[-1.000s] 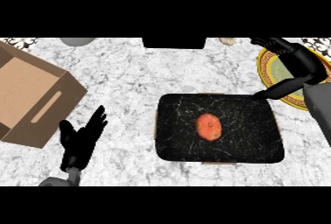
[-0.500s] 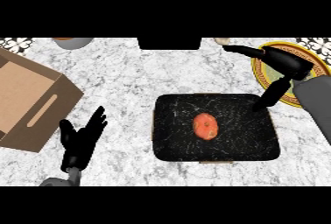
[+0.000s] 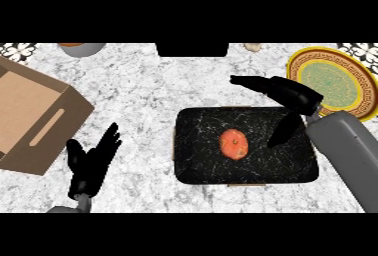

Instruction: Pick the squash from the tray and place it in the plate

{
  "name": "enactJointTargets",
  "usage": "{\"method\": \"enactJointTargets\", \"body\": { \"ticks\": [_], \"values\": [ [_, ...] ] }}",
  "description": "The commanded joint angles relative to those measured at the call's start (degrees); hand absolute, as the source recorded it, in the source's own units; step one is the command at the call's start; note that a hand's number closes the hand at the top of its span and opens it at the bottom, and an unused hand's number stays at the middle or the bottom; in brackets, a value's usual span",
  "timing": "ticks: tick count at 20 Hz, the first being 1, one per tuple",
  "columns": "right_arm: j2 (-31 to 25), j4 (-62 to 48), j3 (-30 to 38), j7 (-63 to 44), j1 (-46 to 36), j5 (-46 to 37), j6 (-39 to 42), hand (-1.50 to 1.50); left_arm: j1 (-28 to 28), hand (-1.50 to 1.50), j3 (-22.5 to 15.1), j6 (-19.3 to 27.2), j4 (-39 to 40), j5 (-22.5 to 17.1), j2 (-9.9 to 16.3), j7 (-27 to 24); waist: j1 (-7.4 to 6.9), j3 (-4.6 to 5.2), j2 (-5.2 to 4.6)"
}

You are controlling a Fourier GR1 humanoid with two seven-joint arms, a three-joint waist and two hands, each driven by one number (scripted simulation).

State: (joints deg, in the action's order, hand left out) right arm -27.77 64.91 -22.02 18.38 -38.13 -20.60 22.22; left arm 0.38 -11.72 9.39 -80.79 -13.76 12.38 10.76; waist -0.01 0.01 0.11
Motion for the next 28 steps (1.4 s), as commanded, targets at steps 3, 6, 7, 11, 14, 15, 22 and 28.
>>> {"method": "enactJointTargets", "body": {
  "ticks": [3, 6, 7, 11, 14, 15, 22, 28],
  "values": [
    [3.30, 3.54, -2.58, -5.61, 4.94, -6.12, 0.75, -1.50, -1.63, 0.00, 1.19, -1.82, 0.02, -0.38, -1.07, -1.50, -0.22, 0.00, -0.08],
    [3.20, 6.50, 1.25, -5.94, 5.81, -5.02, 6.19, -1.50, -0.01, 0.00, 0.76, -0.02, -2.82, 1.69, -1.81, 3.39, -0.16, -0.02, -0.05],
    [3.07, 9.98, -0.05, -7.10, 8.63, -6.47, 6.32, -1.50, 0.36, 0.00, 1.18, -0.63, -0.31, 2.20, -2.18, 1.35, 0.01, -0.01, -0.03],
    [5.31, 16.62, 1.11, -10.91, 11.53, -7.64, 9.15, -1.50, 0.01, 0.00, 2.06, -1.33, 0.96, 3.19, -2.92, 0.76, 0.19, 0.01, 0.00],
    [8.33, 4.94, 1.92, -2.75, 9.70, -14.82, 2.99, -1.50, -0.42, 0.00, 2.05, -1.12, -2.72, 4.27, -3.62, 2.54, -0.28, -0.02, -0.13],
    [7.28, 9.81, 1.87, -5.80, 11.52, -14.18, 4.52, -1.50, -2.69, 0.00, 0.68, -0.98, 1.61, 5.60, -5.91, -3.70, -0.09, 0.00, -0.09],
    [12.87, 2.07, 0.65, -5.43, 10.64, -24.23, -3.19, -1.50, 0.47, 0.00, 3.03, -2.69, -0.37, 4.56, -4.88, 2.87, -0.28, -0.02, -0.17],
    [14.30, 3.90, 2.50, -6.02, 11.03, -26.69, 1.32, -1.50, -1.22, 0.00, 3.87, -3.66, 4.11, 6.93, -6.68, -3.10, -0.15, -0.01, -0.11]
  ]
}}
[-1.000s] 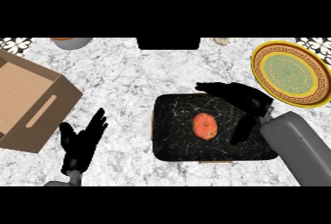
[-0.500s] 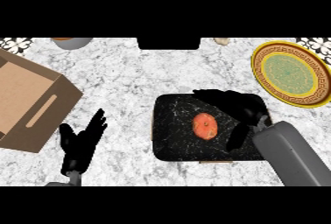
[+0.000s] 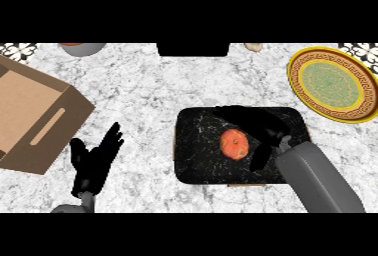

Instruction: Pick the squash from the tray and place it in the plate

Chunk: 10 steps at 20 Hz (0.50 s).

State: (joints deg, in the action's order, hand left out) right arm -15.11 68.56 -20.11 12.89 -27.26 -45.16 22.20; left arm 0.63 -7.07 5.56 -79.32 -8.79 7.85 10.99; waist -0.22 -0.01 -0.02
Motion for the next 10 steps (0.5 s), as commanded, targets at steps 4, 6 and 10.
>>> {"method": "enactJointTargets", "body": {
  "ticks": [4, 6, 10],
  "values": [
    [4.73, -9.83, 1.25, 3.33, -2.57, -6.12, -3.15, -1.50, 1.59, 0.00, 0.57, 1.52, 0.63, 2.36, -2.51, 0.46, -0.10, 0.00, -0.05],
    [4.28, -6.77, 1.06, 1.48, -2.59, -7.26, 0.26, -1.50, -2.34, 0.00, -0.79, 0.42, -4.77, 2.33, -1.62, 4.07, -0.08, 0.00, 0.04],
    [4.00, -9.08, -2.25, 7.05, -2.64, -11.81, -4.49, 1.50, 0.41, 0.00, 3.52, -3.77, 1.31, -0.32, 0.38, -0.72, 0.04, 0.02, -0.02]
  ]
}}
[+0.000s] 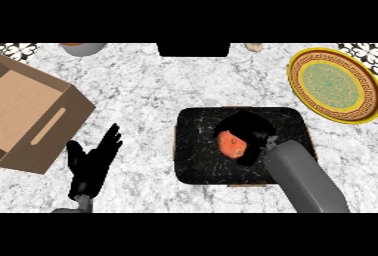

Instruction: Pick the squash from the tray and place it in the plate

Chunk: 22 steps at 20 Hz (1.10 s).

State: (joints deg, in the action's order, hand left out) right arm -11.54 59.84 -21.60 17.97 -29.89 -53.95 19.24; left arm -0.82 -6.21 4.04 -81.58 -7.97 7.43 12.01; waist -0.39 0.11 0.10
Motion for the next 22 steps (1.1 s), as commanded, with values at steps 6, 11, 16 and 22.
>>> {"method": "enactJointTargets", "body": {
  "ticks": [6, 11, 16, 22],
  "values": [
    [0.28, -2.41, 1.34, 6.40, 1.90, -6.29, -7.16, 1.50, -0.80, 0.00, 3.13, -2.70, -0.52, -0.40, 1.62, 0.42, 0.13, -0.12, -0.10],
    [-4.44, 11.03, 3.31, -0.83, 18.23, -5.07, -9.13, 1.50, -1.37, 0.00, 2.72, 0.50, -0.94, 0.93, 0.00, 0.38, 2.73, -0.07, 0.52],
    [-5.27, 28.47, 7.04, -4.23, 32.46, -1.62, -14.96, 1.50, -3.47, 0.00, 3.29, -0.99, -3.63, -0.51, 1.10, 1.42, 3.20, -0.06, 0.74],
    [-3.14, 42.40, 14.79, 1.50, 38.19, 8.32, -22.99, 1.50, -3.27, 0.00, 1.70, -0.81, -1.42, 0.85, -0.53, -0.20, 2.57, -0.08, 0.38]
  ]
}}
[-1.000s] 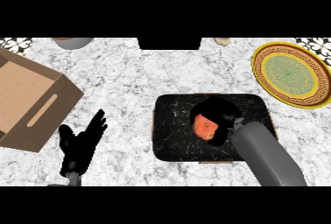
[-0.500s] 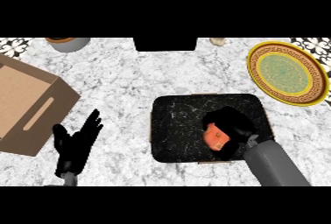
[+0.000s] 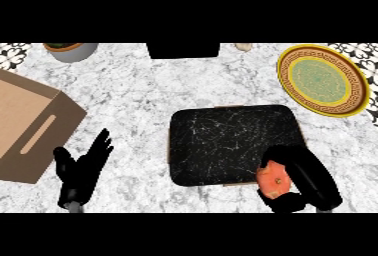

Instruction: Pick the squash from the tray and place it in the plate

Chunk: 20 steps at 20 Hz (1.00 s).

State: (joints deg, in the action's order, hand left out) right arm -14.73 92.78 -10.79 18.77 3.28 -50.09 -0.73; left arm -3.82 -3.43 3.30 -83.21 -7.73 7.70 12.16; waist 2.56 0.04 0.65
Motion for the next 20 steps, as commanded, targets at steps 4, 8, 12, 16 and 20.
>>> {"method": "enactJointTargets", "body": {
  "ticks": [4, 8, 12, 16, 20],
  "values": [
    [1.50, 13.31, 10.38, 2.14, 10.27, 14.40, -2.82, 1.50, 0.64, 0.00, -1.12, 0.98, -0.36, 1.54, -0.99, 0.19, -1.26, -0.07, -0.41],
    [2.53, 16.19, 17.51, -6.52, 6.38, 22.84, 2.06, 1.50, 1.55, 0.00, -0.61, -1.04, 0.00, 0.31, -0.19, 0.93, -2.04, -0.04, -0.56],
    [2.29, 6.18, 24.07, -6.34, -2.46, 28.89, 1.41, 1.50, 1.12, 0.00, -1.82, -0.59, -1.18, 1.24, -0.95, 2.07, -2.93, -0.08, -0.71],
    [-0.62, -4.94, 30.21, -2.32, -9.55, 34.95, 2.22, 1.50, 1.19, 0.00, -2.30, 0.09, 2.44, 3.25, -2.38, -2.77, -3.13, -0.08, -0.82],
    [-6.36, -20.54, 35.57, 5.71, -17.02, 33.37, -1.26, 1.50, -0.11, 0.00, -2.51, -0.15, -3.42, 1.87, -1.97, 2.32, -3.54, -0.11, -0.81]
  ]
}}
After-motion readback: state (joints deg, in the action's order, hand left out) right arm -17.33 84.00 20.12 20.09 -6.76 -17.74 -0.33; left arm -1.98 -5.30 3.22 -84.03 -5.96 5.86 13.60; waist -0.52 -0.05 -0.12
